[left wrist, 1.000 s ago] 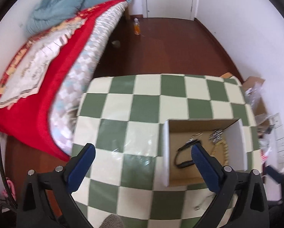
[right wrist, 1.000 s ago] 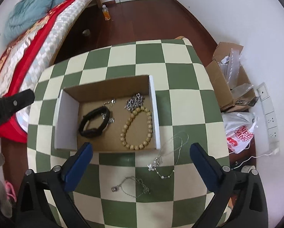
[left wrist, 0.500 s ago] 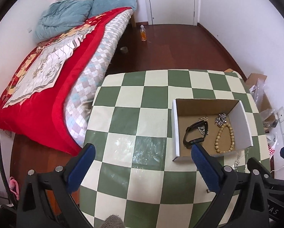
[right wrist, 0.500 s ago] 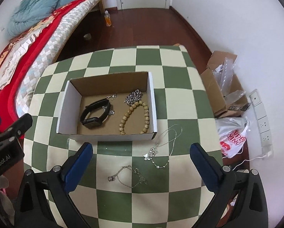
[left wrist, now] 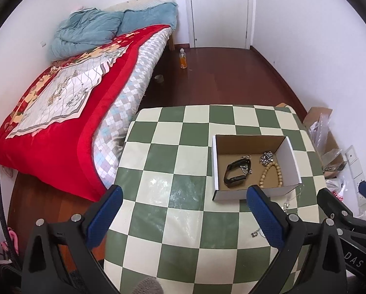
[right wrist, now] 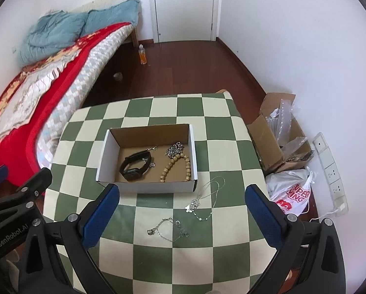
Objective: Organize jewelry
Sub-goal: 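Move both grippers back toward the remaining silver jewelry on the table, then grasp the thin silver pendant necklace with the right gripper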
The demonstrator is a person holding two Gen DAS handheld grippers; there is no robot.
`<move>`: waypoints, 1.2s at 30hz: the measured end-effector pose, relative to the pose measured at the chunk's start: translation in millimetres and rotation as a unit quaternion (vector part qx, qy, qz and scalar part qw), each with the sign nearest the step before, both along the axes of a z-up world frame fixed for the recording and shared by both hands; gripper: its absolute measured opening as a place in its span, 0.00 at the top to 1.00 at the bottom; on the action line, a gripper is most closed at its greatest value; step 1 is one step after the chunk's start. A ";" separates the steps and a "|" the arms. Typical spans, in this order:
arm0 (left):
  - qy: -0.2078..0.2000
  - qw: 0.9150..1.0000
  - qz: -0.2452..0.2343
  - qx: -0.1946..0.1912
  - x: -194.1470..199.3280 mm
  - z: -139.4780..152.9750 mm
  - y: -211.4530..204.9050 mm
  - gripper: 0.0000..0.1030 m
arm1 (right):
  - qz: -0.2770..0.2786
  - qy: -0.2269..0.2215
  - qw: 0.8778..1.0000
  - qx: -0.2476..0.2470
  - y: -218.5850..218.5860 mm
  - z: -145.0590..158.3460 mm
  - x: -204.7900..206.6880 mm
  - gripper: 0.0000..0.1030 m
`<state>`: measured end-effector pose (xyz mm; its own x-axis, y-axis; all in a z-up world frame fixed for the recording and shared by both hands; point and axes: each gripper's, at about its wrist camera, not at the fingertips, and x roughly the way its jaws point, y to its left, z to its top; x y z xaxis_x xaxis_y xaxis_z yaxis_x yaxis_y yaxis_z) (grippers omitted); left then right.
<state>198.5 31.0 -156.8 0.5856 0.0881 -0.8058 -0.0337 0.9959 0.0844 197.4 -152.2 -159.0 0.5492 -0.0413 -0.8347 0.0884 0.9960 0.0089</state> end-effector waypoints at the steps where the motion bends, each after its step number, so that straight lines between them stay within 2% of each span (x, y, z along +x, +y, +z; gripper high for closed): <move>1: -0.001 1.000 0.001 0.002 -2.3 -0.2 -0.9 0.00 | -0.001 0.000 1.000 0.004 -1.3 0.6 -2.4 0.00; 4: 0.005 1.000 0.000 0.012 -4.2 -11.0 -3.6 0.00 | -0.015 0.002 1.000 0.027 -12.2 -0.9 -12.0 0.00; 6: 0.031 0.999 -0.002 0.025 -0.7 -31.7 -8.7 0.00 | -0.027 0.007 0.999 0.032 -21.7 -8.7 -16.3 0.00; 11: 0.096 0.995 -0.015 0.039 9.0 -91.1 -26.4 0.00 | -0.065 0.062 0.995 0.047 -52.3 -59.3 -14.2 0.02; 13: 0.115 0.992 -0.024 0.034 9.2 -108.4 -34.8 0.00 | -0.079 0.085 0.991 0.062 -65.1 -83.3 -12.6 0.24; 15: 0.146 0.988 -0.036 0.018 12.5 -129.9 -47.4 0.00 | -0.089 0.104 0.988 0.066 -74.9 -103.7 -11.3 0.29; 19: 0.176 0.983 -0.060 -0.002 13.6 -155.1 -73.7 0.01 | -0.103 0.124 0.984 0.076 -91.9 -130.1 -10.6 0.29; 24: 0.193 0.978 -0.074 0.006 13.9 -177.6 -100.2 0.01 | -0.117 0.132 0.981 0.080 -109.2 -141.4 -8.7 0.29; 28: 0.195 0.978 -0.076 0.004 13.6 -183.8 -108.2 0.01 | -0.125 0.130 0.980 0.083 -119.0 -142.9 -4.7 0.29; 30: 0.193 0.978 -0.080 0.000 12.4 -184.4 -110.4 0.06 | -0.127 0.131 0.980 0.085 -121.6 -143.8 -2.1 0.29; 36: 0.189 0.978 -0.087 -0.022 13.3 -183.8 -115.2 0.51 | -0.127 0.132 0.979 0.086 -126.9 -149.3 7.4 0.29</move>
